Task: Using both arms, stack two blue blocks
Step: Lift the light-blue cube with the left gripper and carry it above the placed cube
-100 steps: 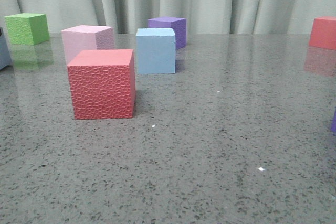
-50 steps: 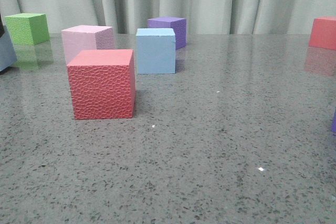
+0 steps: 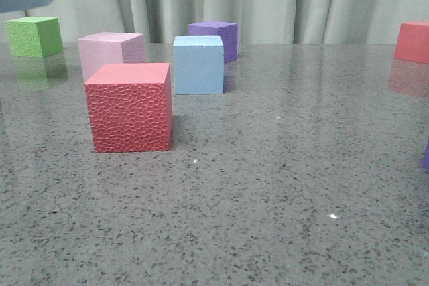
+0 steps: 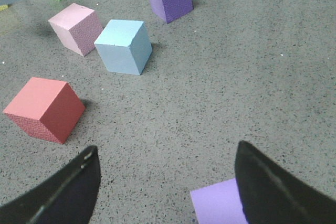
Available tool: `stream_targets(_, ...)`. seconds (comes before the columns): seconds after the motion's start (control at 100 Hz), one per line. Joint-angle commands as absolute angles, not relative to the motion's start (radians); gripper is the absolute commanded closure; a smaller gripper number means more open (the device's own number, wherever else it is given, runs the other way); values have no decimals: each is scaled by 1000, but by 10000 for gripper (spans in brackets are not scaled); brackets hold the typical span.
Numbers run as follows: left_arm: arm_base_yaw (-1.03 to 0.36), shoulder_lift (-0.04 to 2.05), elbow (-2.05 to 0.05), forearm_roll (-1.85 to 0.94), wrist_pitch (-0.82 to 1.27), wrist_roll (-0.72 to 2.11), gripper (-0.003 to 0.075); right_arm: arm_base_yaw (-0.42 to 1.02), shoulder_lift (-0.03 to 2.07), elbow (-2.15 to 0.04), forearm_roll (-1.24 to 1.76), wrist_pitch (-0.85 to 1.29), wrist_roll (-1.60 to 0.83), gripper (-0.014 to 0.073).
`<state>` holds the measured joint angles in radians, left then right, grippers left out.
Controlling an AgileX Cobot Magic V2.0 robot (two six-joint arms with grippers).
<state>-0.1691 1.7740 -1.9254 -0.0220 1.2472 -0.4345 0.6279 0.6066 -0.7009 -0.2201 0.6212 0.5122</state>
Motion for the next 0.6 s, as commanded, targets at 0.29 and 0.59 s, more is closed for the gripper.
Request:
stream_targets(0.29,-341,1731,-1988,-67,1269,-588,512,627,606,-726,-244,542,509,54)
stream_targets(0.59,-417,1738,-1990,-67,1267,-643,512,627,606,-726,-244,540,509,54)
